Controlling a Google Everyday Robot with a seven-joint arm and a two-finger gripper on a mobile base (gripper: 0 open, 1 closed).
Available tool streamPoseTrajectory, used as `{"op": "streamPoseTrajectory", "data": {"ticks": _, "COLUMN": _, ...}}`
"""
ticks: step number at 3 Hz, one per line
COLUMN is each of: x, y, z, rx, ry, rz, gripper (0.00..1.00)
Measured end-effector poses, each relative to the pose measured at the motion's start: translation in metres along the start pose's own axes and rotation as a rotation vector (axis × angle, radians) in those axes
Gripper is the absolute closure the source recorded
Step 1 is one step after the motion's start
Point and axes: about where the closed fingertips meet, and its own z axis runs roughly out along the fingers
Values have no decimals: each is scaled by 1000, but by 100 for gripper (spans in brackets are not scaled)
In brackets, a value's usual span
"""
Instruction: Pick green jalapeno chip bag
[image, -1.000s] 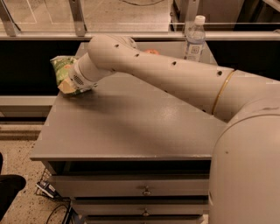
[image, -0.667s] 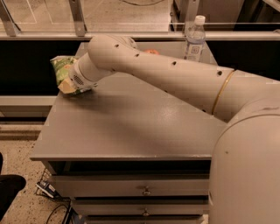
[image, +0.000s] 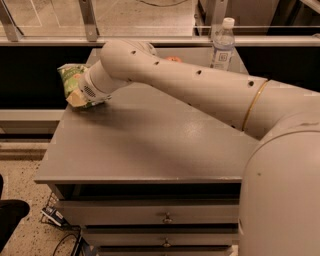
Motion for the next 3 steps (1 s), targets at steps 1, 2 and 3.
{"op": "streamPoseTrajectory", "data": {"ticks": 1, "x": 0, "y": 0, "z": 0, "rx": 0, "ry": 0, "rz": 0, "gripper": 100}}
{"op": "streamPoseTrajectory", "data": {"ticks": 2, "x": 0, "y": 0, "z": 0, "rx": 0, "ry": 0, "rz": 0, "gripper": 100}}
{"op": "streamPoseTrajectory", "data": {"ticks": 3, "x": -11, "y": 18, "z": -20, "rx": 37, "ry": -49, "rz": -56, "gripper": 100}}
